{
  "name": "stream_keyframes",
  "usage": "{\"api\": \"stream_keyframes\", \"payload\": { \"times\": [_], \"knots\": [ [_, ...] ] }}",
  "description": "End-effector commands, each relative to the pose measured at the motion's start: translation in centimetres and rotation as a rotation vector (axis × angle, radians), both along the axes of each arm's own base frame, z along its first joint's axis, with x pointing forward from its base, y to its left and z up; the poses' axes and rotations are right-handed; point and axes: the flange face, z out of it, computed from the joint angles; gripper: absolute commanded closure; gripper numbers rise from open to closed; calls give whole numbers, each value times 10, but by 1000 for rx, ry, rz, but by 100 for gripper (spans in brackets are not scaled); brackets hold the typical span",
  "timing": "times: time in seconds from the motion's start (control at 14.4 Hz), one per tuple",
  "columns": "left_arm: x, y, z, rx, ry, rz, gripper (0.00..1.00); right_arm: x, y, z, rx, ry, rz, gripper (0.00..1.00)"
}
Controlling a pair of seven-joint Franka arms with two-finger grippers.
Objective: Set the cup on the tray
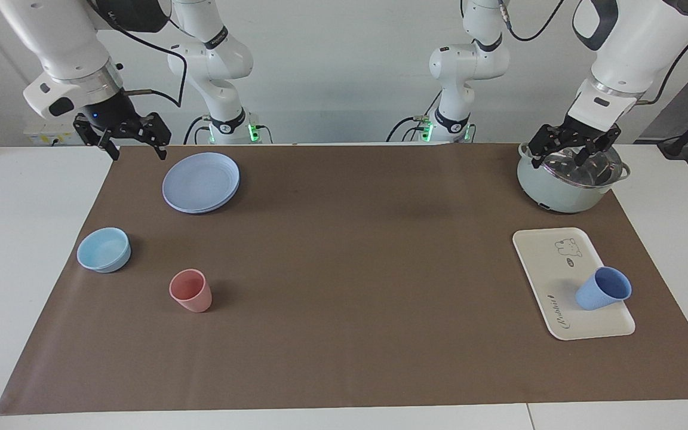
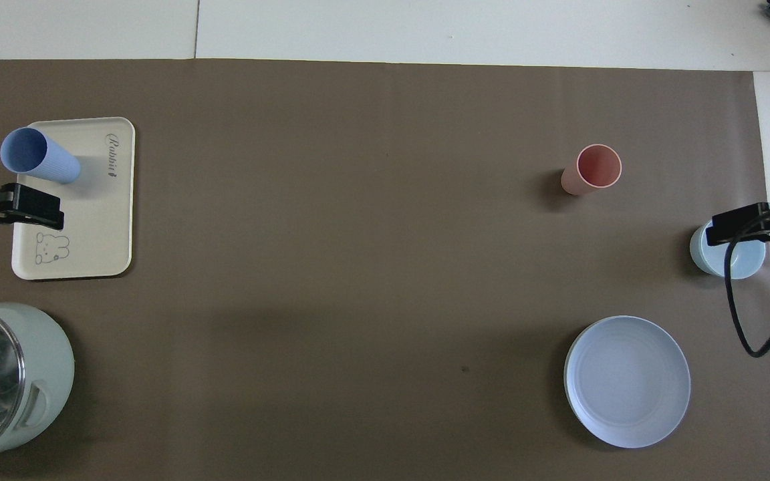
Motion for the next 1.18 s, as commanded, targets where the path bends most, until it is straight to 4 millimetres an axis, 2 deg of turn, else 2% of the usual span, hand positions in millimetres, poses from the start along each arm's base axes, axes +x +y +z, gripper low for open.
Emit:
{"api": "stream_keyframes", "payload": {
  "times": [0.0,0.14,0.42,1.11],
  "knots": [
    [-5,-1,1,7,-14,-5,0,-4,0,6,5,19,-1,0],
    [-5,0,1,7,-14,-3,0,-4,-2,12,6,25,-5,0],
    [-6,0,2,7,-14,-3,0,-3,-2,7,7,14,-11,0],
    [-5,1,2,1,-13,-32,0,-3,-5,7,4,10,-20,0]
  ]
}}
